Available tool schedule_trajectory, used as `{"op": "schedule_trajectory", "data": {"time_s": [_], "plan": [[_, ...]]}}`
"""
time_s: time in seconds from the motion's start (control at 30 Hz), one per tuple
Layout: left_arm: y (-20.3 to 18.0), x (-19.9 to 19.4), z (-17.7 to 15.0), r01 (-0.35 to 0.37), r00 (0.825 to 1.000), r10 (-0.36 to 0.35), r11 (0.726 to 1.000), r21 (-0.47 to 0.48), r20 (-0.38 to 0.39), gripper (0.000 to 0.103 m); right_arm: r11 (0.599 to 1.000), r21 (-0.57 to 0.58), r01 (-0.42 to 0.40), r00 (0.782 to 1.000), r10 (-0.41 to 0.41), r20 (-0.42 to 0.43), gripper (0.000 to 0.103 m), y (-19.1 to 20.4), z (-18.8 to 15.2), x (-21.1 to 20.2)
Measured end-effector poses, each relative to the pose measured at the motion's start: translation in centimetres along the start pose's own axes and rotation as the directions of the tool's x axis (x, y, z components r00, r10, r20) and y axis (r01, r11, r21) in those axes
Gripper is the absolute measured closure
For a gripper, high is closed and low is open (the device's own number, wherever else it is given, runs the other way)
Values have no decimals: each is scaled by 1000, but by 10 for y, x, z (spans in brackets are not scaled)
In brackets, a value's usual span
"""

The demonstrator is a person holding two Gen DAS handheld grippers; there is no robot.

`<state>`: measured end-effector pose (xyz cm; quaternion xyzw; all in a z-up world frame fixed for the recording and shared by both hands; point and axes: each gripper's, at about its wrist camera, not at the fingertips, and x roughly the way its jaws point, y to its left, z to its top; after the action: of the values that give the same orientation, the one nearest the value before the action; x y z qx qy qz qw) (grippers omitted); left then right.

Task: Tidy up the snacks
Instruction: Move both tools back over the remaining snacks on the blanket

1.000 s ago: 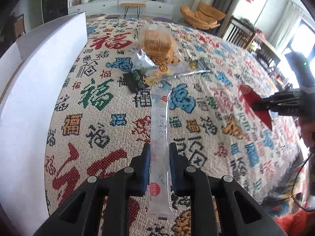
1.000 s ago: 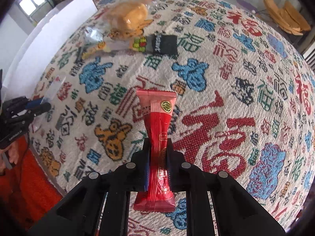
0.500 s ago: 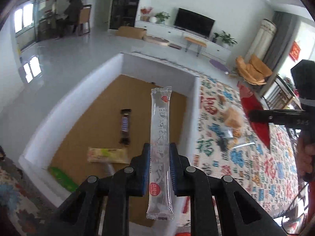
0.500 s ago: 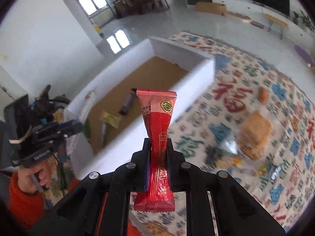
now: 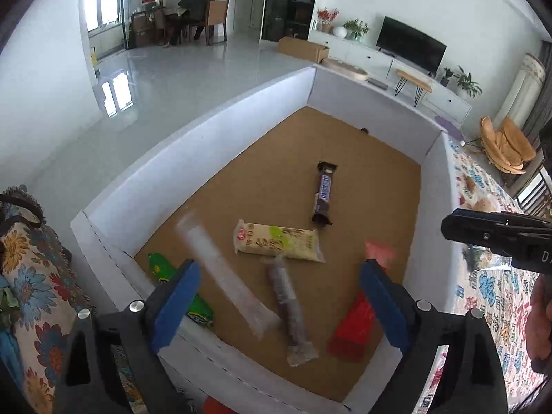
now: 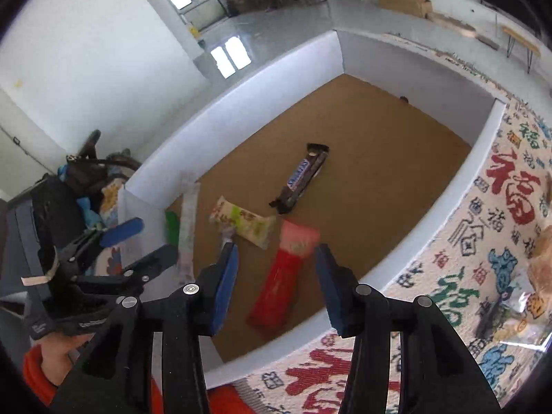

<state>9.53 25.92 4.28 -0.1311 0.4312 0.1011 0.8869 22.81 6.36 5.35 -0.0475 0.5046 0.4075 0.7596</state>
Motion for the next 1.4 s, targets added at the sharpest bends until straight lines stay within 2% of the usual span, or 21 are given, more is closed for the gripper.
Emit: {"op": "schedule_trajectory", "data": {"time_s": [0.13,0.23,0.33,0.4,0.53,0.67,0.8,0.9,1.0,1.1,1.4], "plan": [[-42,-24,-15,124,990,-126,992,32,57,10,996,-46,71,992,-66,104,42,-32,-32,-43],[-85,-41,-30,249,966,-254,965,87,55,2,981,-69,184,973,-171,155,42,-64,-74,-71],[-145,-38,-58,363,930,-367,917,167,-11,1,956,-8,292,942,-287,172,42,-109,-129,-94],[-179,-25,-77,411,912,-403,886,215,-82,1,939,75,336,926,-343,159,42,-143,-169,-107],[-235,15,-117,406,911,-356,862,303,-209,1,879,212,426,884,-455,108,42,-195,-244,-126],[-263,50,-135,353,930,-281,863,361,-236,1,831,288,477,850,-519,90,42,-218,-296,-142],[-268,67,-143,312,942,-236,877,366,-237,1,796,349,495,823,-558,107,42,-225,-317,-148],[-264,72,-143,281,953,-211,885,371,-220,1,788,345,509,805,-578,133,35,-218,-321,-144],[-266,73,-146,237,966,-174,888,394,-190,1,767,323,555,779,-615,120,31,-212,-319,-139],[-272,76,-149,204,974,-139,879,430,-179,1,779,353,518,799,-588,127,29,-218,-322,-143],[-272,75,-151,195,976,-127,872,448,-178,0,771,349,532,791,-600,119,27,-224,-324,-145]]}}
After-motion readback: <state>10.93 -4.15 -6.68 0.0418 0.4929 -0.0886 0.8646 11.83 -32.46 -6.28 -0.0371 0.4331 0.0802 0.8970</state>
